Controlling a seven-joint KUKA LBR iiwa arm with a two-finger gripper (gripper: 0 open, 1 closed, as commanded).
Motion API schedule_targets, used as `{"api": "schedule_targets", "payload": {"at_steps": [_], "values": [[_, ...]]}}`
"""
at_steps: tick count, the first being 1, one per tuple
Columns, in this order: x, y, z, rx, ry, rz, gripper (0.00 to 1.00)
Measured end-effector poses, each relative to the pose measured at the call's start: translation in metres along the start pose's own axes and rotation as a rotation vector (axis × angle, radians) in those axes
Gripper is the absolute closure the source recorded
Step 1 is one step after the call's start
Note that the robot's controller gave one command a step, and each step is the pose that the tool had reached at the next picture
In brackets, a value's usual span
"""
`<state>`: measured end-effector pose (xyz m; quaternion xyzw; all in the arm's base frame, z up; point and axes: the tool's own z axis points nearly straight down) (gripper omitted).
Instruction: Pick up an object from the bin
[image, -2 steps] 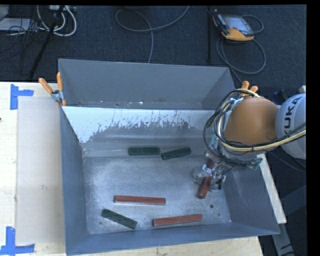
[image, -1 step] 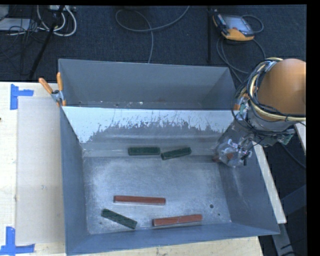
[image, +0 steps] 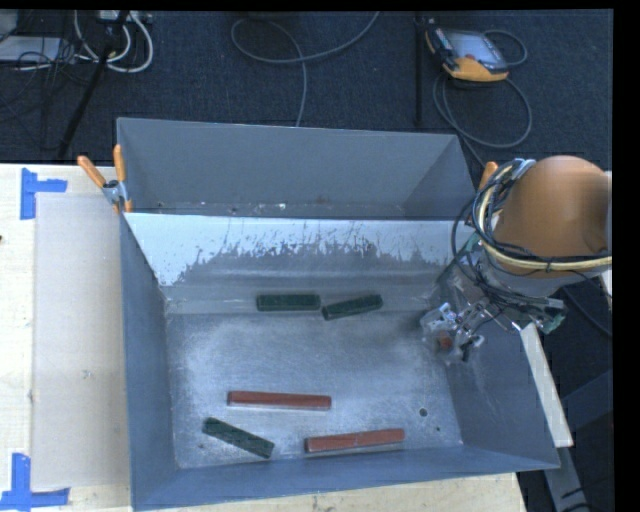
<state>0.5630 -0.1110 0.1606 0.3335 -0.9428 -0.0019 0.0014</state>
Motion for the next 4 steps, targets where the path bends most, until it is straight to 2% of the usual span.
{"api": "schedule_targets", "payload": {"at_steps": [1,2,3,4], "values": [[0.000,-0.001,-0.001,0.002,-0.002,0.003,0.00],[-0.012,-0.014,0.093,-0.004,-0.003,-0.523,0.00],[-0.010,-0.017,0.091,0.001,-0.002,-0.518,1.00],[0.000,0.003,-0.062,0.010,-0.003,-0.717,1.00]]}}
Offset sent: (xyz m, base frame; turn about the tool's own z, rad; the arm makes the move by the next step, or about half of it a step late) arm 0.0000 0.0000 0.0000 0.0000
